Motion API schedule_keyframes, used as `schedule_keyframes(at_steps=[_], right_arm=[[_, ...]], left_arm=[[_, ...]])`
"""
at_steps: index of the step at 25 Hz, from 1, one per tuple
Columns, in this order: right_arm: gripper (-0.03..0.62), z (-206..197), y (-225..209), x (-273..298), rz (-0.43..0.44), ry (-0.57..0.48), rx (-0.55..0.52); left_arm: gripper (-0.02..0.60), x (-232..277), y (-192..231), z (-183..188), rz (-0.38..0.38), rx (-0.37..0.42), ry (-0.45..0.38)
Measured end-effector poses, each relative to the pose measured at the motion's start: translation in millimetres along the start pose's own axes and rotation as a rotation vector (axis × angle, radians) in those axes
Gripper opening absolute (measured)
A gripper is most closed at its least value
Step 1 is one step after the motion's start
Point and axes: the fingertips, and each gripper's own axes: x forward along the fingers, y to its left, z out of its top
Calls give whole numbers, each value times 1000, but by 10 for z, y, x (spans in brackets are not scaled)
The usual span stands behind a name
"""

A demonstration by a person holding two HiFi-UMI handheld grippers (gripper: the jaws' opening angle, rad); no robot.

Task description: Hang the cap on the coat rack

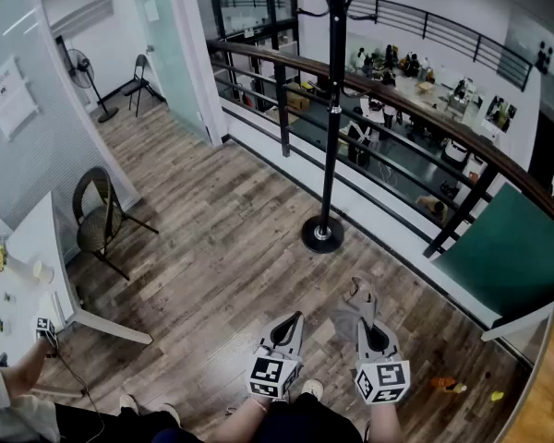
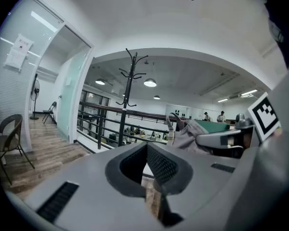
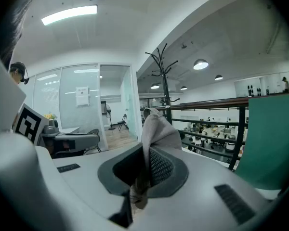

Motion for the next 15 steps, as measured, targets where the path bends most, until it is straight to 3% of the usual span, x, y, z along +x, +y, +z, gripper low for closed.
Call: schedule_keyframes(at_steps=[9,15], right_arm=[[25,-139,221,-264,-20,23,-29],[25,-99,245,-308,-77,22,-34]], left_arm=[[3,-332,-46,-3,-4,-16,-24],[3,-437,34,67,-2,-1,-42]])
